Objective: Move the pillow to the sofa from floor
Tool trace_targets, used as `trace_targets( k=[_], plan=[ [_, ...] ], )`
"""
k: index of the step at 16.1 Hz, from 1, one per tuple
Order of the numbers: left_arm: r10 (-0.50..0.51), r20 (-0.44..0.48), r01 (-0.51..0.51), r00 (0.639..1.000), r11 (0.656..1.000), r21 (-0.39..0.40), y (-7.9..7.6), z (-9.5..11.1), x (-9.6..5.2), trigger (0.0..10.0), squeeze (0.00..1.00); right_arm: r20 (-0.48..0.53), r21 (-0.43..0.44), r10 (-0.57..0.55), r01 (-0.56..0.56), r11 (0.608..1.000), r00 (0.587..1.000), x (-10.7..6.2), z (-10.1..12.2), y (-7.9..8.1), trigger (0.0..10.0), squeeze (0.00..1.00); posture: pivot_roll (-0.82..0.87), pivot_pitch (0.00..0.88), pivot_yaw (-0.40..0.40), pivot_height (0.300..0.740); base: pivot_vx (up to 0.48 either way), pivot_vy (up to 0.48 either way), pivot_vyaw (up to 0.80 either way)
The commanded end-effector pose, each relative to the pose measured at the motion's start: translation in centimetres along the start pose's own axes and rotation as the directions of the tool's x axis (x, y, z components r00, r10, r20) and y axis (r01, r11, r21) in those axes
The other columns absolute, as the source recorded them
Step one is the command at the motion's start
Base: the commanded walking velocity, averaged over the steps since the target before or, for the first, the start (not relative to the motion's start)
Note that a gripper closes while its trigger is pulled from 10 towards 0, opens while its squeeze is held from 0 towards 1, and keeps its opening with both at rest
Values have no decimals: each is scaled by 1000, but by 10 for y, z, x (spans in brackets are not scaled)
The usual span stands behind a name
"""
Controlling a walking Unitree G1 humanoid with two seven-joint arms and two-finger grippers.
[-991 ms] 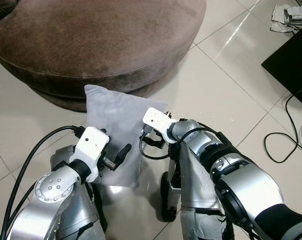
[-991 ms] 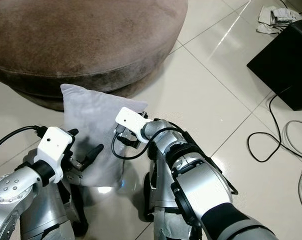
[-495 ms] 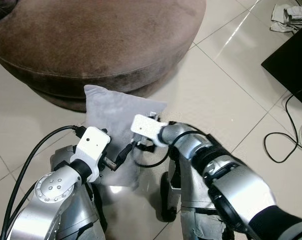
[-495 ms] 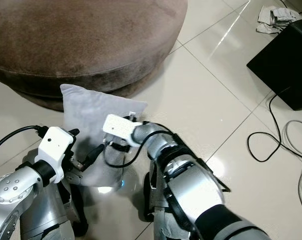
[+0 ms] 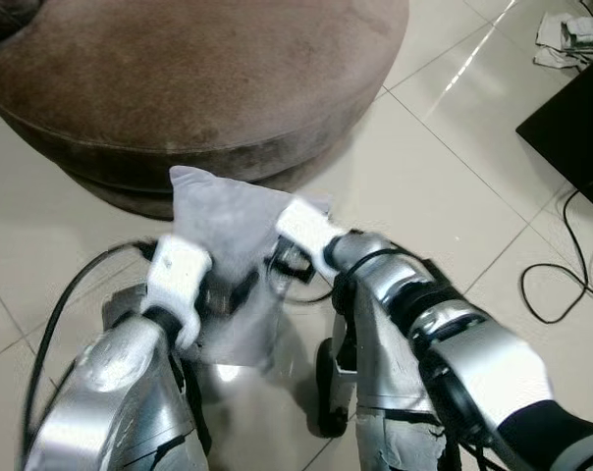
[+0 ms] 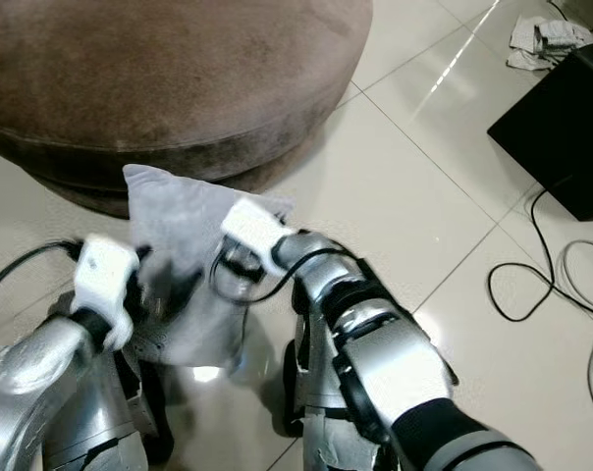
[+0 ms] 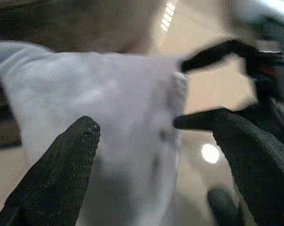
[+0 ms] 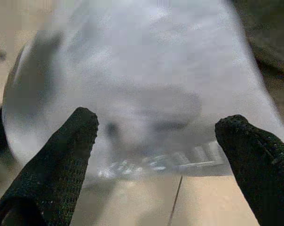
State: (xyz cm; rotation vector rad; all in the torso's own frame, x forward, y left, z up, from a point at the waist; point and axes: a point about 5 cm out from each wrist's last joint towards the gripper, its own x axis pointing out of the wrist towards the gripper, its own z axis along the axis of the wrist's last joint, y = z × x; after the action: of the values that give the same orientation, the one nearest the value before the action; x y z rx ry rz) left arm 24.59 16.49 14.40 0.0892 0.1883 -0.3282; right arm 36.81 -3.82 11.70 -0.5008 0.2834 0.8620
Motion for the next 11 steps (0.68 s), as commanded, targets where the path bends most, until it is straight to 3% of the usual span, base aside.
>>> trace_targets(
  k=[1,2,4,5,7,9,11],
  plan=[
    [136,-74,-145,988,980,-136,15,-19,2,10000,0,2,70,-29,29,997,1000,-8,-9,-11,10000,0,19,229,-140,455,0,0,0],
    [195,-91,-209,977,960,-187,21,-24,4,10000,0,5,74,-38,38,997,999,-11,-12,-14,10000,0,19,229,-140,455,0,0,0],
    [356,-257,-420,899,868,-266,36,-68,6,10000,0,46,181,-138,128,975,989,-26,-26,-32,10000,0,15,87,-90,455,0,0,0],
    [370,-315,-458,874,844,-278,39,-86,11,10000,0,52,216,-176,161,963,983,-30,-34,-35,10000,0,13,17,-60,455,0,0,0],
    [348,-315,-434,883,862,-262,33,-89,11,10000,0,64,261,-212,189,947,975,-41,-50,-38,10000,0,13,17,-60,455,0,0,0],
    [368,-339,-465,866,842,-273,35,-93,21,10000,0,65,327,-259,225,918,964,-41,-56,-35,10000,0,5,0,-15,455,0,0,0],
    [331,-294,-418,896,854,-311,29,-80,54,10000,0,74,459,-419,342,820,905,-40,-69,-20,10000,0,-55,0,72,455,0,0,0]
  ],
)
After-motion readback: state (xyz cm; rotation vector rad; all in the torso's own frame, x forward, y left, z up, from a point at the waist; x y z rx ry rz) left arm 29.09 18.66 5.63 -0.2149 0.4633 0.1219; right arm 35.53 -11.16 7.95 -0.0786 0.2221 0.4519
